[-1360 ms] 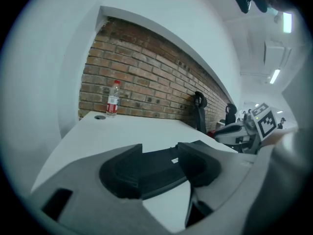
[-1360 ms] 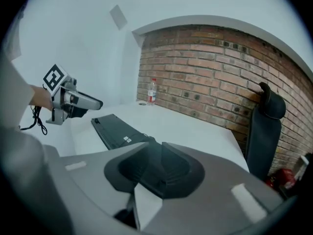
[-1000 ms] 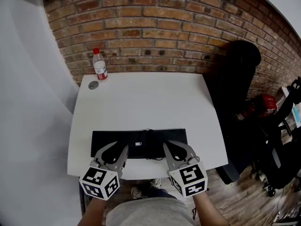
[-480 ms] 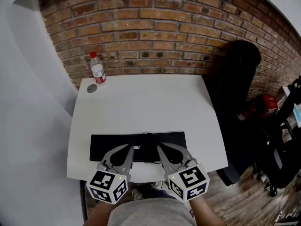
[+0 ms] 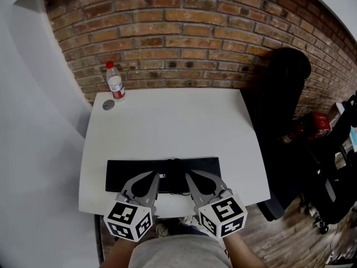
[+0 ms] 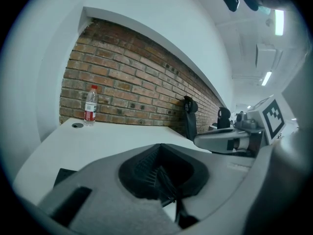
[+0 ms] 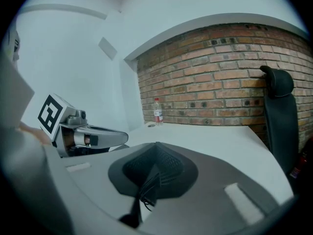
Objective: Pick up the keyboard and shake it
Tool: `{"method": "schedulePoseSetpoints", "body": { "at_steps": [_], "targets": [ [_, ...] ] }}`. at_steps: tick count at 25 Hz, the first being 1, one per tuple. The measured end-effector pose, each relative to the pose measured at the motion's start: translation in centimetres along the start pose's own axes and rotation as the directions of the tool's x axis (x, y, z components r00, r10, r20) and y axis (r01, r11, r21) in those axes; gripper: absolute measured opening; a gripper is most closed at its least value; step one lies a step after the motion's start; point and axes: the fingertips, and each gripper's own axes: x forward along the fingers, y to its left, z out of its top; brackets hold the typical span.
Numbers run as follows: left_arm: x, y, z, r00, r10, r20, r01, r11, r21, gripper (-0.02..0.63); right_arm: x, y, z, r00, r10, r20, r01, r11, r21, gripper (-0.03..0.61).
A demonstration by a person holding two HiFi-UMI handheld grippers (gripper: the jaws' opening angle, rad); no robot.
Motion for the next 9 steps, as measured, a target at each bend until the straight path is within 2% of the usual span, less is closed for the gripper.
{"method": "schedulePoseSetpoints", "body": {
  "at_steps": [9],
  "targets": [
    [0.59,0.22,-0.45,1.000,-0.003,-0.016,0.003,1.000,-0.002,-0.006,0.52,-0.23,-0.23,1.000,0.006,-0.008,-0.006,1.000,-0.003,0.011]
  ]
}}
